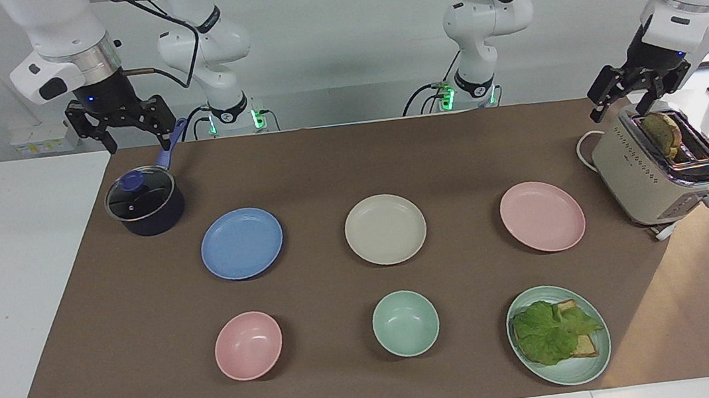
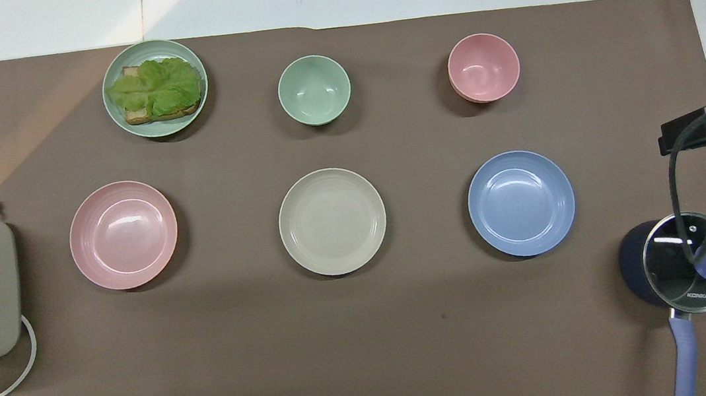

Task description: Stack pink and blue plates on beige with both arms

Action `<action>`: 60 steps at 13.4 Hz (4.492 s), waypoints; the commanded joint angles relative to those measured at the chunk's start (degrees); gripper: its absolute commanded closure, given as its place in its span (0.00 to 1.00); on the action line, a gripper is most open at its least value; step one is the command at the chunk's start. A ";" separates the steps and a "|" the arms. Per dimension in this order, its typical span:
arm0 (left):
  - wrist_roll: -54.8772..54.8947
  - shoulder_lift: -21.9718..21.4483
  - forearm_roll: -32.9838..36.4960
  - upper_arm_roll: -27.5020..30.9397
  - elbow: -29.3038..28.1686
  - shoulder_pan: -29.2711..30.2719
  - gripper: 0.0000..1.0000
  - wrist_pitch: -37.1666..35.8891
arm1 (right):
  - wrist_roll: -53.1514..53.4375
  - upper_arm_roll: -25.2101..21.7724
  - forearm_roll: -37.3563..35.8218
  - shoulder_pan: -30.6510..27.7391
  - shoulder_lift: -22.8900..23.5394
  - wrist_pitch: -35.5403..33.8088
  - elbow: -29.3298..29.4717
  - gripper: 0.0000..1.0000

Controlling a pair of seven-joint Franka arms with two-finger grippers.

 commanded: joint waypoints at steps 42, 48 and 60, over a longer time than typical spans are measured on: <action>-28.43 10.50 -8.97 -2.08 -15.50 -6.38 1.00 7.08 | -1.11 -0.09 -0.19 -0.28 -1.33 0.17 -1.45 0.00; -32.42 10.32 -14.24 -2.07 -21.63 -19.67 1.00 20.15 | -1.11 -0.18 -0.19 -0.28 -1.33 0.17 -1.45 0.00; -30.32 11.91 -10.14 -1.46 -23.94 -18.39 0.00 27.74 | -1.11 -0.36 -0.19 -0.28 -1.33 0.17 -1.45 0.00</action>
